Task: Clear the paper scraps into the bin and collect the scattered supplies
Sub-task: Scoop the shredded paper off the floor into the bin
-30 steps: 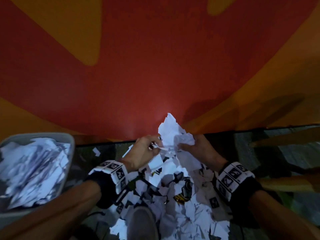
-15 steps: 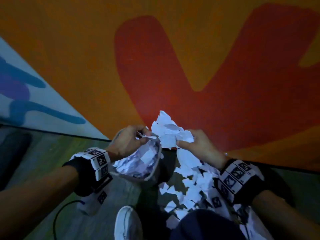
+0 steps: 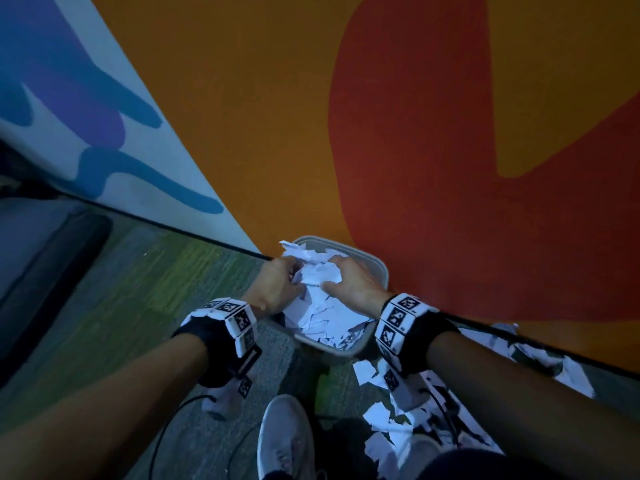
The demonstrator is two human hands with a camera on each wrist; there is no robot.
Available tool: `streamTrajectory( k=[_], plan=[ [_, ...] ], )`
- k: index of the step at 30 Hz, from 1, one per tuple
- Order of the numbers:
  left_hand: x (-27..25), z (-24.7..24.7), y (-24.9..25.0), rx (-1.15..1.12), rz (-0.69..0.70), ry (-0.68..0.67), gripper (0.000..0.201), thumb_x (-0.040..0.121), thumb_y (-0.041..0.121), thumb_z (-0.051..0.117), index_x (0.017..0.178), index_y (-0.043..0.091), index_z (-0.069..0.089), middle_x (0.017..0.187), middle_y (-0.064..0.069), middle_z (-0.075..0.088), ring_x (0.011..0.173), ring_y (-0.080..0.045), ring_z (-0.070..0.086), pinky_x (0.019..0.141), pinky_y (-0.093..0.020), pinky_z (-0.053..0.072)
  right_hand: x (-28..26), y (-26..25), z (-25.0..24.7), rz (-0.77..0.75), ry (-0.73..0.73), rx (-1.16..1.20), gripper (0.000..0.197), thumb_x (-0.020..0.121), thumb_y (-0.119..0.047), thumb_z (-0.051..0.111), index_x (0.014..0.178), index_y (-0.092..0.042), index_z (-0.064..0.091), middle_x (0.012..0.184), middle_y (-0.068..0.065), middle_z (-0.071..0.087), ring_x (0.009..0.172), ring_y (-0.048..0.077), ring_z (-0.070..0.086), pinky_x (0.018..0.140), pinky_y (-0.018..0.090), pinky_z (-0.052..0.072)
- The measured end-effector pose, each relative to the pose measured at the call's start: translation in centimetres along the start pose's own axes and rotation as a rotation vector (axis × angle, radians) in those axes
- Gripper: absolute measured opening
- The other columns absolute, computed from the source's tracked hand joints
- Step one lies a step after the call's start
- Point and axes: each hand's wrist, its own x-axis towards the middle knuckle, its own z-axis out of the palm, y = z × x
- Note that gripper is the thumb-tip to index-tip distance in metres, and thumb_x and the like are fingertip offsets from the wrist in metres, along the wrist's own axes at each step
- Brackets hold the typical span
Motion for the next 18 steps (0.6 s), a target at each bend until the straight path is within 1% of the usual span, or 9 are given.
streamTrajectory(
  k=[1, 3, 5, 7, 10, 11, 13, 15, 18],
  plan=[
    [0.0, 0.0, 0.1, 0.011, 0.009, -0.023, 0.025, 0.086, 0.004, 0.065, 0.11, 0.005, 0.066, 0.095, -0.008, 0.07, 0.083, -0.022, 0.065, 0.066, -0.027, 0.05, 0.3, 0.3, 0.6, -0.008, -0.021, -0.078, 0.057, 0.091, -0.037, 0.062, 0.142, -0.02, 0.043, 0.136, 0.009, 0.049, 0.124, 0.03, 0.049, 0.098, 0.049, 0.048],
    [0.0, -0.3, 0.3, 0.038, 0.023, -0.072, 0.034, 0.086, 0.004, 0.066, 0.12, 0.003, 0.064, 0.107, -0.009, 0.07, 0.094, -0.025, 0.067, 0.077, -0.032, 0.056, 0.3, 0.8, 1.1, -0.018, -0.077, -0.203, 0.063, 0.091, -0.043, 0.061, 0.144, -0.02, 0.036, 0.14, 0.011, 0.038, 0.133, 0.035, 0.031, 0.103, 0.051, 0.039],
    [0.0, -1.0, 0.5, 0.102, 0.049, -0.087, 0.038, 0.087, 0.006, 0.068, 0.125, 0.005, 0.064, 0.118, -0.009, 0.069, 0.099, -0.024, 0.067, 0.082, -0.033, 0.057, 0.4, 1.2, 0.9, -0.001, -0.122, -0.227, 0.072, 0.09, -0.05, 0.061, 0.147, -0.02, 0.03, 0.145, 0.011, 0.032, 0.136, 0.036, 0.025, 0.104, 0.051, 0.036],
    [-0.1, -2.1, 0.7, 0.149, 0.082, -0.081, 0.033, 0.09, 0.008, 0.067, 0.123, 0.006, 0.066, 0.117, -0.01, 0.07, 0.092, -0.022, 0.068, 0.08, -0.031, 0.058, 0.8, 1.7, 0.0, 0.015, -0.162, -0.192, 0.085, 0.085, -0.059, 0.063, 0.151, -0.021, 0.024, 0.153, 0.009, 0.027, 0.141, 0.035, 0.023, 0.107, 0.051, 0.034],
    [0.2, -3.5, 1.1, 0.159, 0.116, -0.012, 0.026, 0.092, 0.011, 0.066, 0.118, 0.008, 0.066, 0.112, -0.003, 0.068, 0.087, -0.019, 0.066, 0.078, -0.028, 0.058, 0.8, 1.5, -2.3, -0.041, -0.162, -0.2, 0.099, 0.076, -0.067, 0.068, 0.153, -0.021, 0.026, 0.155, 0.007, 0.033, 0.14, 0.03, 0.035, 0.109, 0.046, 0.037],
    [0.5, -3.8, 1.1, 0.156, 0.14, 0.032, 0.025, 0.093, 0.014, 0.066, 0.118, 0.01, 0.065, 0.112, -0.001, 0.067, 0.088, -0.019, 0.065, 0.077, -0.029, 0.058, 0.7, 1.4, -3.1, -0.064, -0.166, -0.176, 0.098, 0.074, -0.067, 0.07, 0.151, -0.021, 0.03, 0.15, 0.005, 0.041, 0.135, 0.027, 0.043, 0.106, 0.044, 0.041],
    [1.2, -4.0, 1.0, 0.178, 0.203, 0.086, 0.03, 0.093, 0.022, 0.066, 0.122, 0.015, 0.061, 0.121, -0.005, 0.063, 0.099, -0.021, 0.062, 0.086, -0.037, 0.057, 0.0, 1.2, -4.7, -0.122, -0.167, -0.13, 0.087, 0.075, -0.064, 0.073, 0.145, -0.024, 0.04, 0.134, -0.006, 0.054, 0.121, 0.019, 0.055, 0.098, 0.038, 0.047],
    [1.7, -3.5, 0.9, 0.237, 0.261, 0.008, 0.046, 0.094, 0.03, 0.065, 0.136, 0.017, 0.053, 0.137, -0.007, 0.053, 0.116, -0.023, 0.055, 0.1, -0.038, 0.047, -1.1, 0.8, -6.2, -0.161, -0.185, -0.128, 0.072, 0.079, -0.053, 0.075, 0.14, -0.026, 0.047, 0.124, -0.013, 0.06, 0.11, 0.012, 0.06, 0.089, 0.031, 0.048],
    [1.9, -1.9, 1.0, 0.281, 0.295, -0.203, 0.07, 0.094, 0.039, 0.065, 0.152, 0.015, 0.035, 0.156, -0.008, 0.035, 0.137, -0.027, 0.042, 0.108, -0.036, 0.036, -2.0, 1.0, -7.1, -0.194, -0.261, -0.184, 0.061, 0.081, -0.046, 0.075, 0.134, -0.024, 0.054, 0.122, -0.014, 0.061, 0.107, 0.007, 0.06, 0.087, 0.028, 0.048]
  ],
)
